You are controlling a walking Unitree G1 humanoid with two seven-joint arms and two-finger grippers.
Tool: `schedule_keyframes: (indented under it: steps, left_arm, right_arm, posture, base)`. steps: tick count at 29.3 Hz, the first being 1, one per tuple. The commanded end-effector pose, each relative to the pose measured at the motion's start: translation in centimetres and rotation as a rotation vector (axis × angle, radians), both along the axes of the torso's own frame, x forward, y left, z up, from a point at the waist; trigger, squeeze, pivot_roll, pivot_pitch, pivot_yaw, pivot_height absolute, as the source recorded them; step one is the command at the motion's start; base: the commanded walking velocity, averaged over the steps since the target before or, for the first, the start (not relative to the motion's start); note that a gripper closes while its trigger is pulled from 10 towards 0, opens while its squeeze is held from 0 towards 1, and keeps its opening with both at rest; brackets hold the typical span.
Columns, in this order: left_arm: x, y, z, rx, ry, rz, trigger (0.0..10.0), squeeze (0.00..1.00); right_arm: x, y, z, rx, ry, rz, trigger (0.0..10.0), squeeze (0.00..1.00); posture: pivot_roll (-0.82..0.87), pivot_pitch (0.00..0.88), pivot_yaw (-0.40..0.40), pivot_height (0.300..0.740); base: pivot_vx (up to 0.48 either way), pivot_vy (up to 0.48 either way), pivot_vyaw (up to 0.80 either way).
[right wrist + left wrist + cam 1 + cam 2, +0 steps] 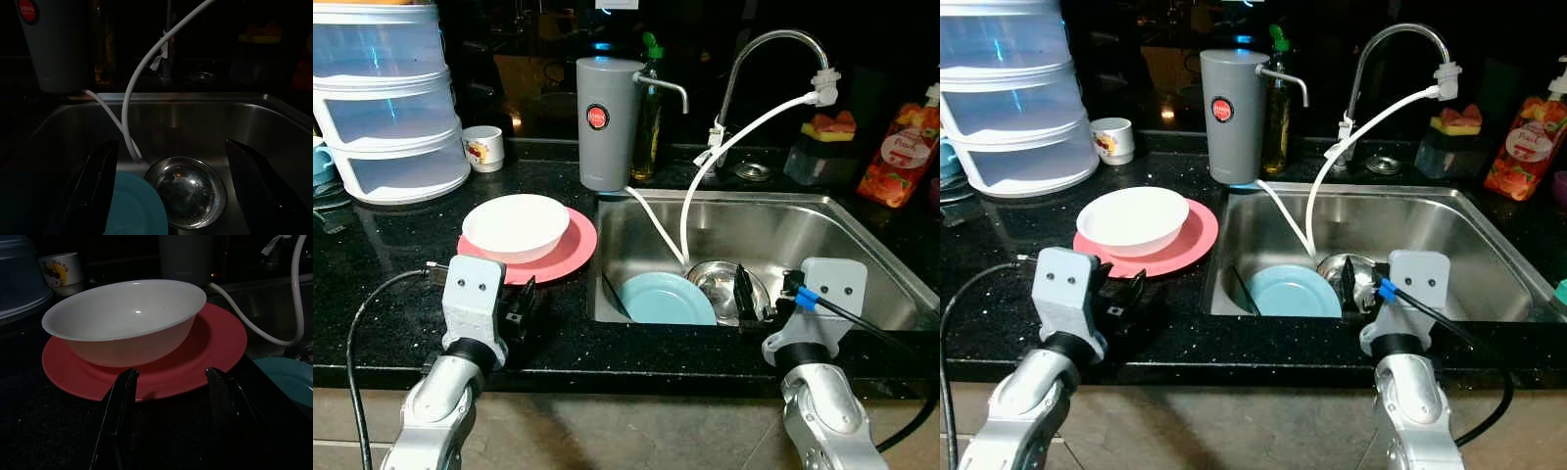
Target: Kitchen organization
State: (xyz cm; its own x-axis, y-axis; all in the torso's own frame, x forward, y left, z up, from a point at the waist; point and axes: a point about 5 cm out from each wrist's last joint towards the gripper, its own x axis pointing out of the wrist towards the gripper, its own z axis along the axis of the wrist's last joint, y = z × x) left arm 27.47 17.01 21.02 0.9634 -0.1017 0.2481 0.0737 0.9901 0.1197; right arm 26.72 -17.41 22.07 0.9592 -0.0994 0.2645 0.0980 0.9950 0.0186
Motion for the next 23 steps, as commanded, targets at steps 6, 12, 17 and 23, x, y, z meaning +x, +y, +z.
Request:
schedule_keyframes:
  steps: [6, 12, 17, 23]
  left_arm:
    - [0.06, -0.66, 0.95, 0.013, -0.041, -0.019, 10.0, 0.00]
    - [0.29, -0.70, 1.23, 0.019, -0.052, -0.021, 10.0, 0.00]
    - [0.42, -0.71, 1.27, 0.021, -0.054, -0.020, 10.0, 0.00]
    - [0.39, -0.74, 1.18, 0.024, -0.055, -0.019, 10.0, 0.00]
  right_arm:
    - [0.01, -0.35, 0.23, 0.012, -0.006, -0.019, 10.0, 0.00]
    - [0.24, -0.80, 0.59, 0.017, -0.019, -0.040, 10.0, 0.00]
    - [0.29, -0.74, 0.73, 0.017, -0.026, -0.041, 10.0, 0.00]
    - [0.31, -0.79, 0.64, 0.018, -0.024, -0.043, 10.0, 0.00]
  posture:
    - [0.07, 0.102, -0.044, 0.740]
    - [0.08, 0.094, -0.040, 0.740]
    - [0.08, 0.087, -0.038, 0.740]
    - [0.08, 0.077, -0.037, 0.740]
  base:
    - [0.000, 0.000, 0.00]
    - [0.000, 0.000, 0.00]
    - [0.000, 0.000, 0.00]
    - [0.000, 0.000, 0.00]
